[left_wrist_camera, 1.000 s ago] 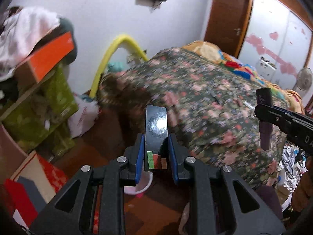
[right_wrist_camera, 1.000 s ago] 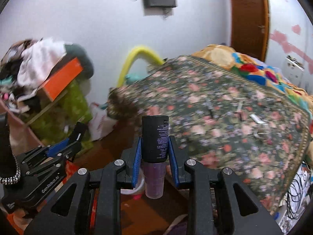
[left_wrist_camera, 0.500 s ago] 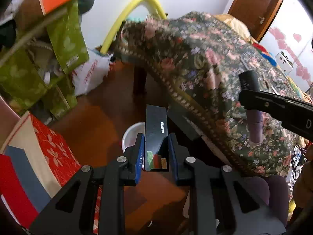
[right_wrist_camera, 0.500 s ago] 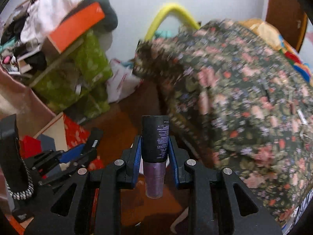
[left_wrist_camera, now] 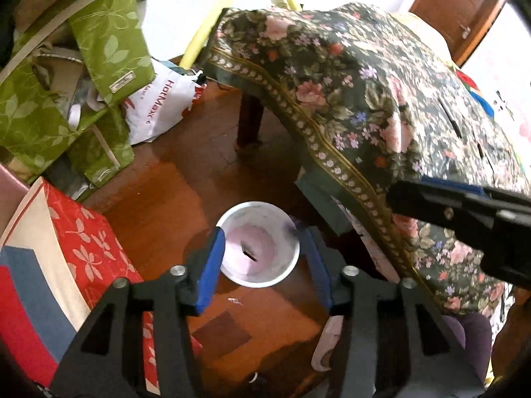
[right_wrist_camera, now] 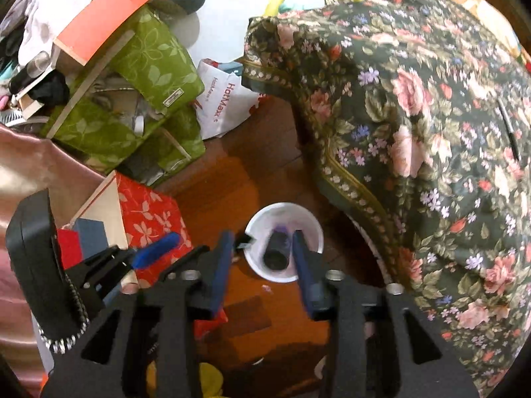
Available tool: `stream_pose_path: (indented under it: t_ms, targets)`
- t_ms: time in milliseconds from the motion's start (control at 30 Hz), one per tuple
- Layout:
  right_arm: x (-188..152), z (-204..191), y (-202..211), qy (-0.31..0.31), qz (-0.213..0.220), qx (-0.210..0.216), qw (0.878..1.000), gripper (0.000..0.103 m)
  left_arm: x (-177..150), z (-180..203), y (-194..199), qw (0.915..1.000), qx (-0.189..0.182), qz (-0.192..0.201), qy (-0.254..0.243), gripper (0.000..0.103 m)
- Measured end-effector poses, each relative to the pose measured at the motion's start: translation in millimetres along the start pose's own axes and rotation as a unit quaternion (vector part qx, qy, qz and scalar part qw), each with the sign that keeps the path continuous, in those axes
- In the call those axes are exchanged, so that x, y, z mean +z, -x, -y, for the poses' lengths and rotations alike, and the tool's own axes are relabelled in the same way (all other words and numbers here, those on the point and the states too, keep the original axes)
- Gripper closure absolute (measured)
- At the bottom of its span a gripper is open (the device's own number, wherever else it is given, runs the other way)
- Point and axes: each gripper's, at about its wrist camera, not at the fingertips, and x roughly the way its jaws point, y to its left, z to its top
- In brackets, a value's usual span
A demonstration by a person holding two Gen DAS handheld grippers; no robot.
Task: Collect trash
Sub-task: 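Open both grippers over the white bin, dropping card and bottle, then move both open grippers back over the bed items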
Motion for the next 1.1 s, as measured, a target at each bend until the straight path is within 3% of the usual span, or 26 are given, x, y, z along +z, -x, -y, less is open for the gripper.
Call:
stream_pose_path:
  t_ms: [267,533,800,1100]
  targets:
    - [-13,4,18,0.027,0.024,-0.031,0.999,0.061,-5,8,27,0.9995,0.009,0.027,-0.014,0.055]
    - [-35,-1,88,0.058,0.12,-0.06,0.989,0.061,-12,34,94,0.9942,-0.003,0.105,-0.023,0.055]
    - [-68,4,164,0.069,0.221,-0.094,0.968,0.061,-26,81,168,0.9784,-0.012,0.197,-0.061,0.055]
    - [-109,40,237,0.025,0.303,-0.111,0.946,0.061,-35,147,217,0.963,-0.045,0.243,-0.106,0.053]
